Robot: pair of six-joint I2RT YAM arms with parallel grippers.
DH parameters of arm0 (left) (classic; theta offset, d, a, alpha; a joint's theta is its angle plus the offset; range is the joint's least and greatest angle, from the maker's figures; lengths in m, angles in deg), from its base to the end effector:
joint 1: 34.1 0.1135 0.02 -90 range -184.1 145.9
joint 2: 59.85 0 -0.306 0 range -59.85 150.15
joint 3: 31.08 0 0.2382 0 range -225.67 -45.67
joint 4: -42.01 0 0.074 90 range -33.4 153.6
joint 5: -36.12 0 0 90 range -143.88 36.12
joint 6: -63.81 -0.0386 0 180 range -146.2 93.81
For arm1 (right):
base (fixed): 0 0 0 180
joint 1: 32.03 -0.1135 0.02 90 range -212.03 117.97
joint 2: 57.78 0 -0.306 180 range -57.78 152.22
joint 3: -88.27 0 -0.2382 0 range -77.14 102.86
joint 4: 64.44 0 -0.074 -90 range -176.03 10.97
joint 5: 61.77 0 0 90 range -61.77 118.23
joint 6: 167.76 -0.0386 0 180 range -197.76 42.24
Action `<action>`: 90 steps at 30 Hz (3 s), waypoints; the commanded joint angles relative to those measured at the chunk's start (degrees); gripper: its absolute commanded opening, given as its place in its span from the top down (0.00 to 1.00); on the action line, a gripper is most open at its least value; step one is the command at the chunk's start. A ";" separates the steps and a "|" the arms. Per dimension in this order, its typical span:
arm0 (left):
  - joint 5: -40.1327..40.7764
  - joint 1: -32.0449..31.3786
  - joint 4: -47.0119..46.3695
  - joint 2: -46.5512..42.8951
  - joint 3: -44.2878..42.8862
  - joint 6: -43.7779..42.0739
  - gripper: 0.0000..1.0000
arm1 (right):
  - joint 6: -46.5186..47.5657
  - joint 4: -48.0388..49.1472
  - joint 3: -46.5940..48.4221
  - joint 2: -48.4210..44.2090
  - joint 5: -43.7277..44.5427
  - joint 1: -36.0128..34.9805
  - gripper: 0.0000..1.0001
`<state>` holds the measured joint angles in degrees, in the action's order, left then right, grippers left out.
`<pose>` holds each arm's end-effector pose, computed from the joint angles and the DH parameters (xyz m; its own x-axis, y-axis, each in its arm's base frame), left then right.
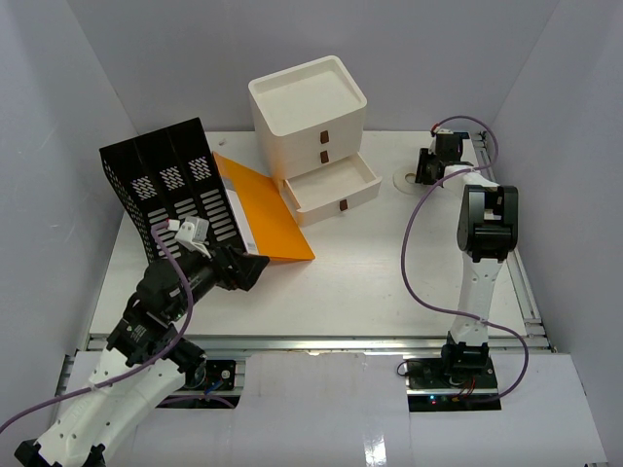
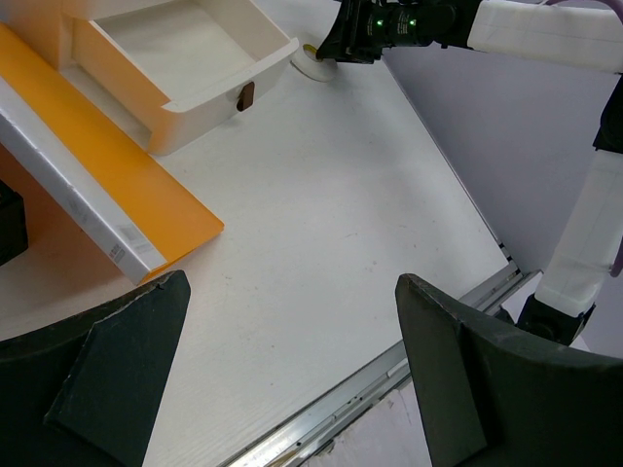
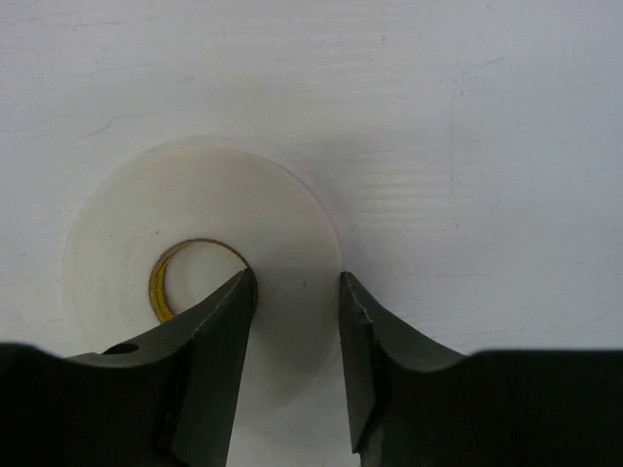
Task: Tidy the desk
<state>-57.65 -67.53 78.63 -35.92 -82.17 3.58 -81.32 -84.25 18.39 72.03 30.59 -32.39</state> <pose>0.0514 -0.0369 0.3279 -0.4189 -0.3171 -0.8509 0.4561 0.7368 -0.4991 0.5270 0.0017 0.1967 -0.6333 0.0581 -0.7718 0.0649 0.9977 0.0218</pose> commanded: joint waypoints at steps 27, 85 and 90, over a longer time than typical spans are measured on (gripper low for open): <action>0.69 0.38 1.85 -4.30 1.61 1.78 0.02 | 2.56 4.25 -12.68 -19.05 -15.18 -7.68 0.79; 2.85 0.38 4.99 -6.66 2.71 1.08 0.02 | 94.53 -22.00 -6.23 -9.44 -26.56 -25.11 0.67; 2.89 0.38 4.79 -5.10 2.36 0.80 0.02 | 85.18 4.31 -13.55 -10.97 -19.21 -28.46 0.10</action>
<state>-55.33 -67.53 83.53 -42.60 -79.84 4.82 12.51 -102.34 8.64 61.53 3.86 -58.40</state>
